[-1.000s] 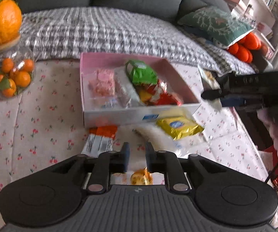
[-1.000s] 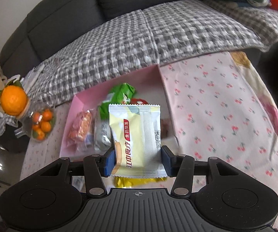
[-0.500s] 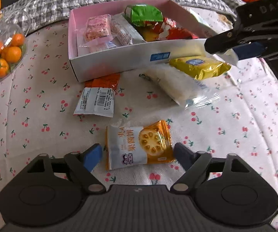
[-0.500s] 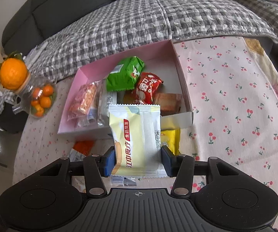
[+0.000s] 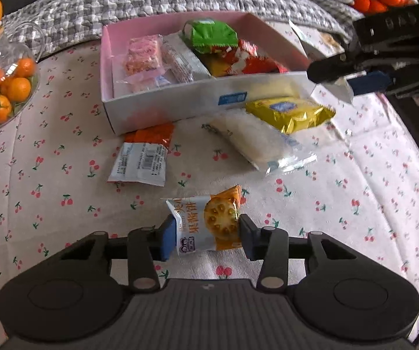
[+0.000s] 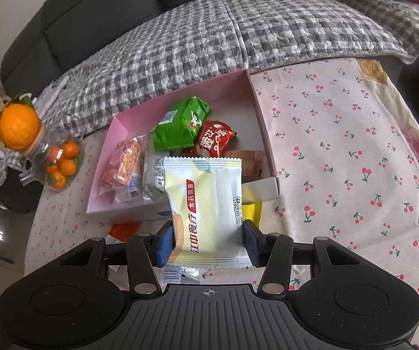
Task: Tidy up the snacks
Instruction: 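Carry both held packets over the pink box, then open both tools to drop the cream and orange-and-white packets in the box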
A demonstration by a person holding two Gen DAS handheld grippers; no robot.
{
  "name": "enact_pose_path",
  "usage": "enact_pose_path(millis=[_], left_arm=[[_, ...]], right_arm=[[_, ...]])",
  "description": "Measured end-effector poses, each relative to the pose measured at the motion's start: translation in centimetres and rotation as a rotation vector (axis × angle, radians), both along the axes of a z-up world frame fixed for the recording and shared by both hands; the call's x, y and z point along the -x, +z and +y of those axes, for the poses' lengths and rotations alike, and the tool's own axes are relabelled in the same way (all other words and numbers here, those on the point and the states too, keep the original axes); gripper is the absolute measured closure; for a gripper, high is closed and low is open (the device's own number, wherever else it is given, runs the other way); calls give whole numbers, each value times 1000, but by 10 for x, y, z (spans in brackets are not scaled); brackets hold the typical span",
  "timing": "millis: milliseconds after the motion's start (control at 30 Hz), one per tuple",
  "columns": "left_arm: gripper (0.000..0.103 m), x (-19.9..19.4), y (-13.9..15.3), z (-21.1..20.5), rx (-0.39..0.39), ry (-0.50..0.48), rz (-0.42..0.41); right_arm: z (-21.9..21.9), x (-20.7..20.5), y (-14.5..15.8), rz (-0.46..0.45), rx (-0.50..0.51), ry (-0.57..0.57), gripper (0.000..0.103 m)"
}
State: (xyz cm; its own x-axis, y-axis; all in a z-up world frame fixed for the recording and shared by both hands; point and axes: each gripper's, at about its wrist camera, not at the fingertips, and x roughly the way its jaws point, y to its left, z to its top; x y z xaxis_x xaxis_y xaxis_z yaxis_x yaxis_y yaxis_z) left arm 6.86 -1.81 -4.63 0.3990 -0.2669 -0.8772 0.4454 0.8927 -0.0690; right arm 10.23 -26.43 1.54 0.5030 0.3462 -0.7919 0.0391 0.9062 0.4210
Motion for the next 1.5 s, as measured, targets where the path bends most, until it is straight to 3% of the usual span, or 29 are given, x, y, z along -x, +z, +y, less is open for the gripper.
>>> enact_pose_path(millis=[267,500,867,1133,1200,1267,1333,1500], left_arm=[[62,-7,46,16,103,62,-80],[62,-57,73,6,115,107,-157],[60,-134,59,-22,91,154,-214],[59,-158,42,-30,55,192,-219],[54,-160,41,-33,55,196,-228],[42,-160,41,-35,59,205,-243],[30,-159,41,-37,61,206,-256],[23,-152,43,-37,51,193,-257]], right_arm=[[-2,-11,4,-8,-29,-30,55],[-8,-43,6,-45,-12,-61,54],[-12,-91,-22,-78,-11,-76,54],[-13,-108,-37,-98,-4,-72,54],[-13,-109,-38,-113,-9,-74,51],[-14,-109,-38,-125,-20,-80,48],[-15,-109,-37,-121,-37,-84,39],[-16,-104,-30,-133,-32,-87,36]])
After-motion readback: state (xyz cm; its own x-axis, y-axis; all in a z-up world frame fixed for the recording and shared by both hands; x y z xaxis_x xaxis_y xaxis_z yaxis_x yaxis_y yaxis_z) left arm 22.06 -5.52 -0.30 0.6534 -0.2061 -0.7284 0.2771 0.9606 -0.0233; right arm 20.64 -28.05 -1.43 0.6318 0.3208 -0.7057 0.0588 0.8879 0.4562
